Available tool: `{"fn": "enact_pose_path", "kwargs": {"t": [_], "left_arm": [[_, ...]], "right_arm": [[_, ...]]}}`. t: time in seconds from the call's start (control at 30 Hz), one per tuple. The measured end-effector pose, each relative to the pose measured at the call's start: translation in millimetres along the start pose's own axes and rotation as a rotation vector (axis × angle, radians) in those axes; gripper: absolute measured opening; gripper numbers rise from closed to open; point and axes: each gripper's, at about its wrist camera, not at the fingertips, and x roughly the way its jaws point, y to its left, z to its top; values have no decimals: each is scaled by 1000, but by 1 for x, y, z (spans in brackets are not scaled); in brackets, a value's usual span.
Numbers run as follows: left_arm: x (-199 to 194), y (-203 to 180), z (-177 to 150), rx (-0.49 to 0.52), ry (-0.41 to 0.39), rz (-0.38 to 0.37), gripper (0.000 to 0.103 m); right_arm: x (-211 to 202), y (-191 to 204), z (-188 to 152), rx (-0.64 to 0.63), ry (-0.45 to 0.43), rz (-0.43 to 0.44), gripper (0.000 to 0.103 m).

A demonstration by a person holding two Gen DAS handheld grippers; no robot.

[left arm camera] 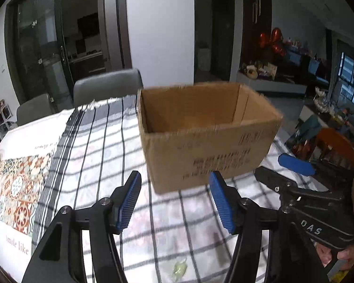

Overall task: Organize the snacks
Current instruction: 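Grasp the purple foil candy with the right gripper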

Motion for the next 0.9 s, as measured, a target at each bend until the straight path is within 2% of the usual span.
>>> {"fn": "enact_pose_path", "kwargs": {"t": [0.17, 0.43, 0.47, 0.5, 0.9], "left_arm": [[26, 2, -23, 9, 77, 32, 59], [62, 0, -39, 3, 150, 29, 59], [65, -1, -41, 4, 155, 28, 59], [68, -3, -41, 5, 159, 25, 59], [85, -9, -47, -1, 194, 4, 59]], "right_arm": [[34, -3, -23, -1, 87, 3, 53], [67, -11, -35, 35, 139, -1, 50], [71, -12, -37, 38, 150, 0, 44], [75, -13, -39, 43, 162, 5, 43], [96, -15, -43, 73, 204, 23, 37]]}}
